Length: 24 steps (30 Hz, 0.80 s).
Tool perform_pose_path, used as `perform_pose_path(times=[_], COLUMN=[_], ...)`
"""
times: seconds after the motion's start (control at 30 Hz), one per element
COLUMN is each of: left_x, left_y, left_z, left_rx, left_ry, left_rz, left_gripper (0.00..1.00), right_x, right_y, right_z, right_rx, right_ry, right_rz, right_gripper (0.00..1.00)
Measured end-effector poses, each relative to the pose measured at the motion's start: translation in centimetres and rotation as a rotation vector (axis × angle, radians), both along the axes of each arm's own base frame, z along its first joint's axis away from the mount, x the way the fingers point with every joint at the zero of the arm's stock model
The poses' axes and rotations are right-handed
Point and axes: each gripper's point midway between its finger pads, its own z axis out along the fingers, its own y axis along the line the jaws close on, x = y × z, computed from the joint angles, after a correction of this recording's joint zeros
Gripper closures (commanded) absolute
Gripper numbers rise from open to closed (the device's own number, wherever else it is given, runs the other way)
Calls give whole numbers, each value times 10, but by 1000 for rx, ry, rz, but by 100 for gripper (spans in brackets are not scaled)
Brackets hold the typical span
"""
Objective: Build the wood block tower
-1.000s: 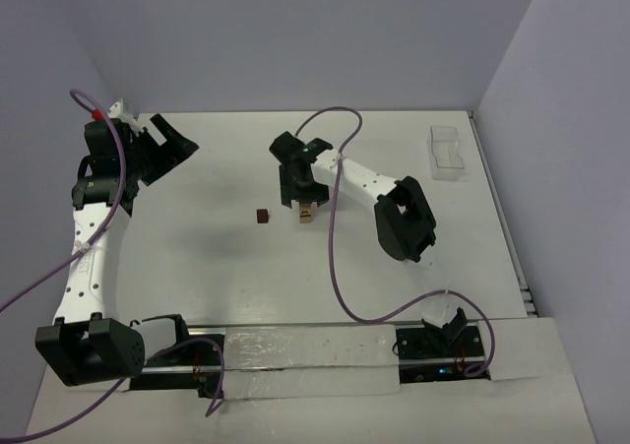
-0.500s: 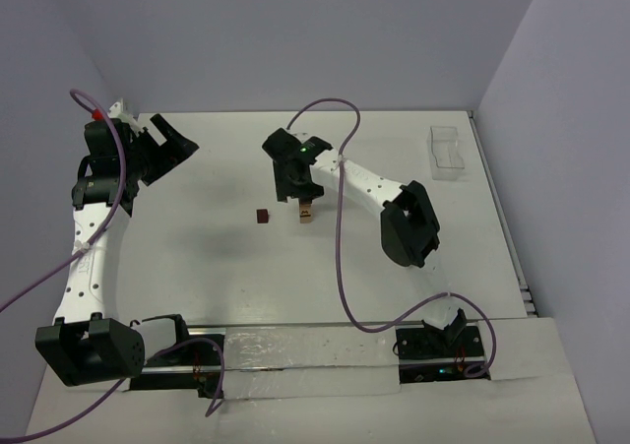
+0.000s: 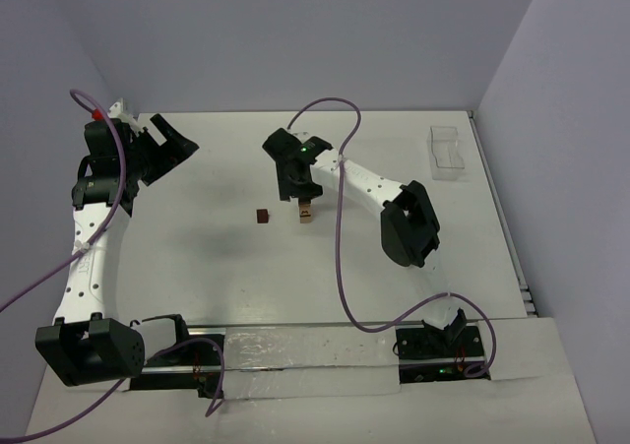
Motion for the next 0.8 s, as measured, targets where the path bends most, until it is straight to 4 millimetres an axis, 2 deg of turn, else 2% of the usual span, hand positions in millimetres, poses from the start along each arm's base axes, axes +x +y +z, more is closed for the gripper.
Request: perform_pose_path(times=[0.53,0.63,0.73,0.8], left_x=[0,0,-1,-3], left_y=[0,0,1,-1], left_z=[0,-2,-10,-20], left_rx=[1,7,26,41], left_ry=[-1,0,10,28], left_rz=[0,-4,-14,-25], left_gripper=[1,5,10,10], right_x=[-3,-4,-8,-9], right_y=[-3,-4,-3,-3], right_z=[-1,3,16,33], right_rx=[-7,-1,23,50], right_ry=[3,0,-7,-32], right_rz=[-1,8,33,50], right_gripper=[31,29,16,10])
